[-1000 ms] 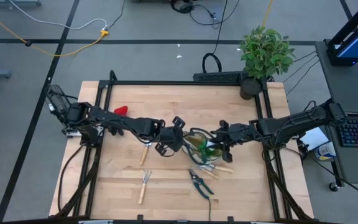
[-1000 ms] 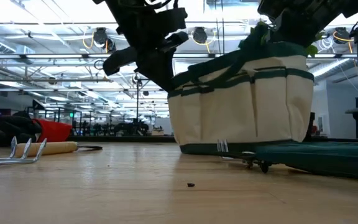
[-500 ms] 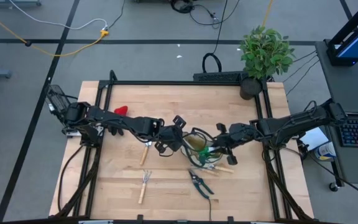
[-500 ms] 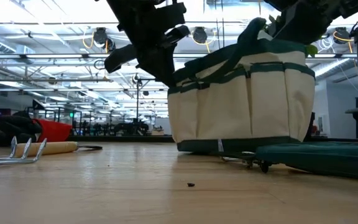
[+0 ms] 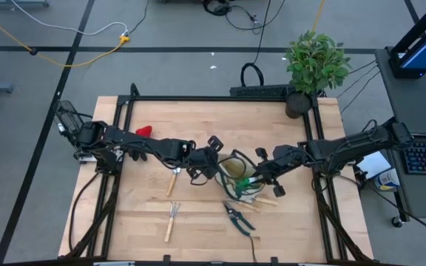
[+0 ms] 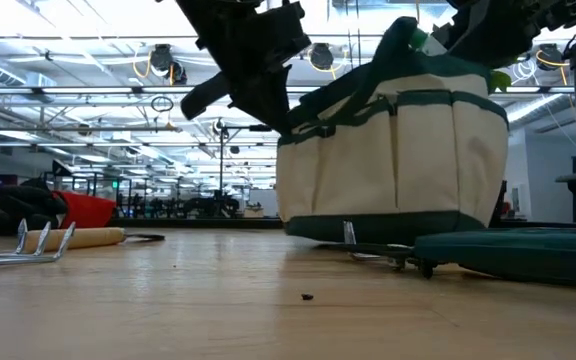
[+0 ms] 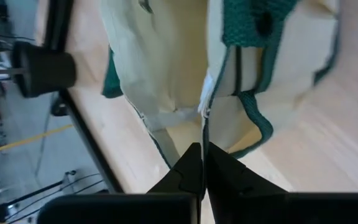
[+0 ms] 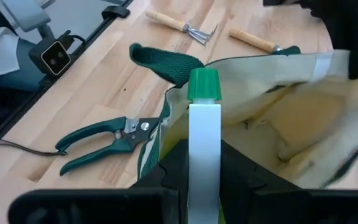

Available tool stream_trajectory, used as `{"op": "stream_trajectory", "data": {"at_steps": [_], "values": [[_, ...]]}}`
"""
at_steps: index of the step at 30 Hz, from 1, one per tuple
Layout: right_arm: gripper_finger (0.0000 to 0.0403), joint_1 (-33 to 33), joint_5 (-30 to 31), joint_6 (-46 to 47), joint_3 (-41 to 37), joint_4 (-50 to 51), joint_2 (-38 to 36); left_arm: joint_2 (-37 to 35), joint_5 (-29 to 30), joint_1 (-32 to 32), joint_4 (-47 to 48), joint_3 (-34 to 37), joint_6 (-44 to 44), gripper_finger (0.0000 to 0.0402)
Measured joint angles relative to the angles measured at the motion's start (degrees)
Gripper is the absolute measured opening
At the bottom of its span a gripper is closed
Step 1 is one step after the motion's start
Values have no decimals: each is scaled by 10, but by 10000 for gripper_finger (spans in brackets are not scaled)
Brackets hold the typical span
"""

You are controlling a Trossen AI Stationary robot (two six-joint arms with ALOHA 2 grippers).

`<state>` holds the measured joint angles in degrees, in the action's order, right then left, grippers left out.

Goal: Pick & Place Garden tools in Gardening bag
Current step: Put the green spray bottle into the white gardening bag, then put the red gloves into the white gardening bag

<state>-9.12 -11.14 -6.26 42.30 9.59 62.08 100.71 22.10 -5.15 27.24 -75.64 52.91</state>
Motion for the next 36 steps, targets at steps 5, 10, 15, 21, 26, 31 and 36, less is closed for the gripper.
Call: {"op": "stream_trajectory", "data": {"at_steps": [5, 10, 15, 21, 26, 31, 36], "values": [[50, 9, -13, 5, 0, 2, 0, 0, 20, 0, -28, 0, 15, 15], [55, 9, -10, 23, 0, 4, 0, 0, 24, 0, -34, 0, 13, 4], [91, 9, -14, 27, 0, -1, 0, 0, 51, 0, -33, 0, 3, 30], [130, 9, -13, 26, 0, -15, 0, 0, 81, 5, -24, 0, -14, 70], [147, 9, 11, 25, 0, -26, 0, 0, 81, 17, 9, 0, -68, 76], [160, 9, 36, 23, 0, -26, 0, 0, 81, 21, 36, 0, -103, 76], [169, 9, 37, 21, 0, -34, -8, -16, 76, 8, 57, 0, -119, 77]]}}
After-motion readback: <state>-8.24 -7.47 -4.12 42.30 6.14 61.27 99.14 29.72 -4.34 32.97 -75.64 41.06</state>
